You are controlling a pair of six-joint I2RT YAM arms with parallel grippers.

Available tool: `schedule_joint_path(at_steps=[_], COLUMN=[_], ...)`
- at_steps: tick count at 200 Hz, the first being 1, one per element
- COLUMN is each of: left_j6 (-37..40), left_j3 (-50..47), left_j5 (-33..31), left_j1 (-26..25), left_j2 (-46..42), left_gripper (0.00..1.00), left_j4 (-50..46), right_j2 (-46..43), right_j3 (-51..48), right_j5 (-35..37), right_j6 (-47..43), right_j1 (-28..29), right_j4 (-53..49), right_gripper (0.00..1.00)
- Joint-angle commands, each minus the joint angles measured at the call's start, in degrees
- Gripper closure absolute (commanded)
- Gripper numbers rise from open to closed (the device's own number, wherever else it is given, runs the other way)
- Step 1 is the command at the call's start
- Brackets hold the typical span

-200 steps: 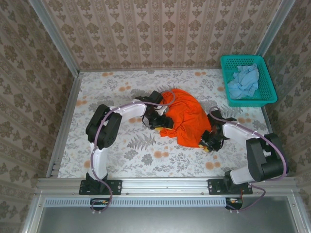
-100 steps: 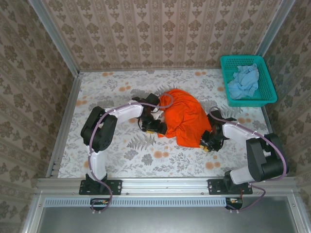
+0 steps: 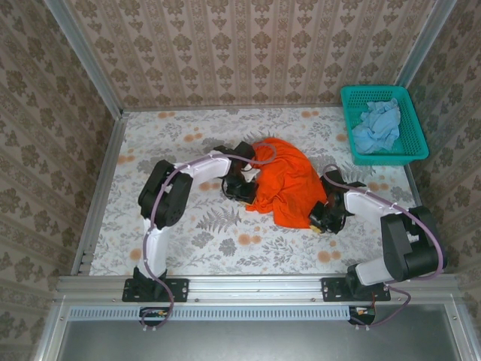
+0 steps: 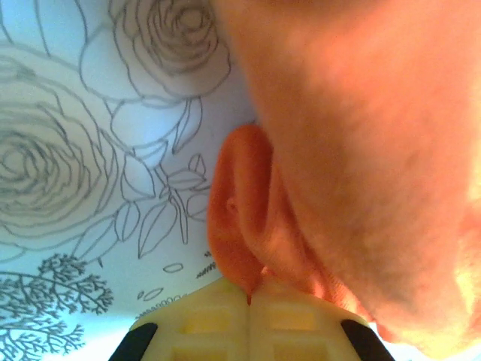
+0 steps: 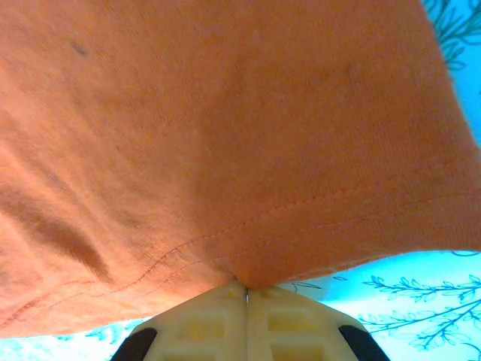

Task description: Fold and stack the t-shirts

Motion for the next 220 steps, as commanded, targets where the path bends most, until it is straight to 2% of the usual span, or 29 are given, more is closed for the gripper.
schedule_joint_path(at_steps=[1,27,69,133,164,182,220], left_j6=[0.7,0.6,0.1,4.7,8.1,9.7,12.6], left_j3=[2.4,2.8,4.7,13.8,18.0,21.0,32.5], left_j5=[-2.9,-4.9,-13.0,-26.4,-31.4,-32.6,-29.4], left_j1=[0.0,1.3,2.4,3.9,3.9,3.9,3.1], left_j2=[-2.1,-8.6,-23.3,-40.0,-46.7,-48.9,-48.2], left_gripper=[1.0,1.0,1.0,1.0,1.0,1.0,1.0], left_j4=[-1.7,-0.6,2.9,6.8,12.4,14.9,15.3], right_j2=[-0.6,-4.3,-12.8,-20.3,-21.1,-19.8,-15.8], right_j3=[2.2,4.2,11.0,29.6,40.4,47.1,59.7], right_j5=[3.9,4.3,4.9,6.5,6.9,6.5,5.9], right_j6=[-1.4,-1.3,-0.7,-6.1,-8.2,-8.8,-9.9], right_j1=[-0.1,-0.1,0.0,0.1,0.4,0.8,4.4], right_j4=[9.7,8.9,8.4,6.8,6.6,6.7,7.1], right_gripper=[1.0,1.0,1.0,1.0,1.0,1.0,1.0])
